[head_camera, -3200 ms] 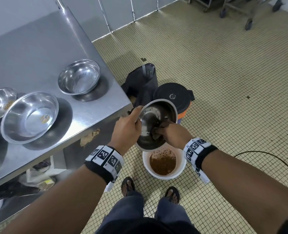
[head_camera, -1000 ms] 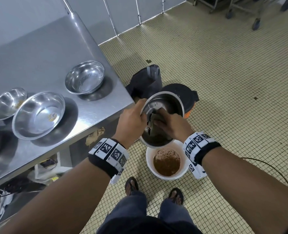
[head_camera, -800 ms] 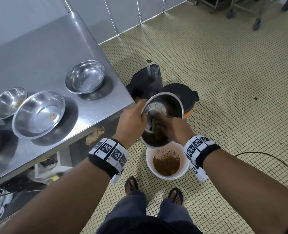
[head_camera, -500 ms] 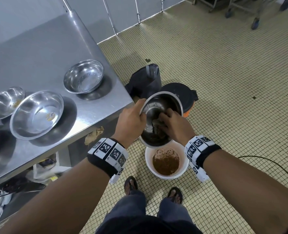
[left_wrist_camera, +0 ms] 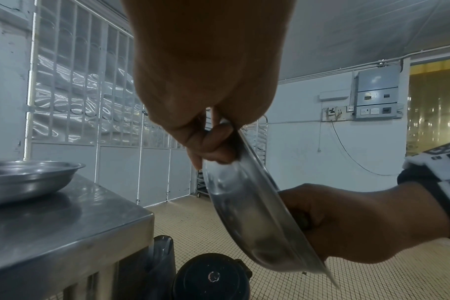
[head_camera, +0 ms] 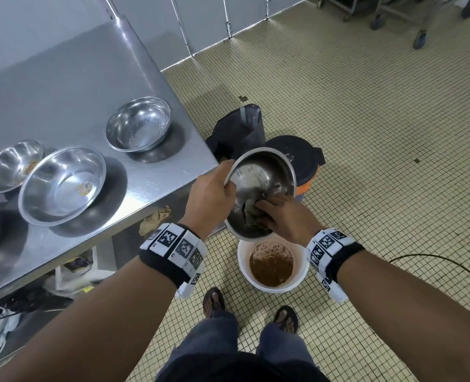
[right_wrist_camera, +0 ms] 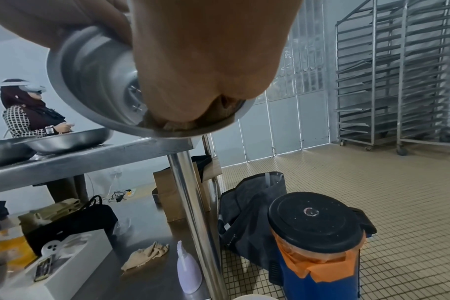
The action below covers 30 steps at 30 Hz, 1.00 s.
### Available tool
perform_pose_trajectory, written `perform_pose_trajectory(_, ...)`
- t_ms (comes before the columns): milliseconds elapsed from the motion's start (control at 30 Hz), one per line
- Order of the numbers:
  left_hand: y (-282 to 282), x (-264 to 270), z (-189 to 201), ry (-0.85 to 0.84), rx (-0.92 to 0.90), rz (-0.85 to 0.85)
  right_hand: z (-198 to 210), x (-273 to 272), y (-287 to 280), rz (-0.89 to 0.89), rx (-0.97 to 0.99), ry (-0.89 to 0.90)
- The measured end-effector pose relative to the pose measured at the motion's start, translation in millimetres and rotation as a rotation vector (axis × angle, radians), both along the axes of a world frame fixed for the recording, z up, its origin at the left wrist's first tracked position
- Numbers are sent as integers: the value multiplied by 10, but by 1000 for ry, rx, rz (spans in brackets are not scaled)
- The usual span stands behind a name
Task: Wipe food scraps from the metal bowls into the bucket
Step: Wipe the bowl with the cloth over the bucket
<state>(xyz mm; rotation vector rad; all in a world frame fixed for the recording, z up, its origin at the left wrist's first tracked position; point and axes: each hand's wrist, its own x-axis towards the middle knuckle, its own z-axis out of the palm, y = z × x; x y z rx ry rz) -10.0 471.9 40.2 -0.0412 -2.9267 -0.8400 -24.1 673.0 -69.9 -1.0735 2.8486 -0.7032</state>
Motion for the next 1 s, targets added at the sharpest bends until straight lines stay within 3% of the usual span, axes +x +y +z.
perform_pose_trajectory(433, -98, 50, -254, 41, -53, 21, -19, 107, 142, 124, 54, -345)
perform_pose_trajectory(533, -160, 20, -210, 9, -40, 62, -5, 74, 201, 62, 37, -410)
perform_pose_trajectory(700, -5, 37, -130, 64, -21, -5, 256, -179, 35, -114, -46, -282)
perform_pose_trajectory(800, 61, 55, -128, 88, -34, -48, 259, -125, -97, -67, -56, -223)
perform_pose_trajectory(1000, -2, 98, -103, 148, -3, 1, 156, 143, -31, 37, -122, -268)
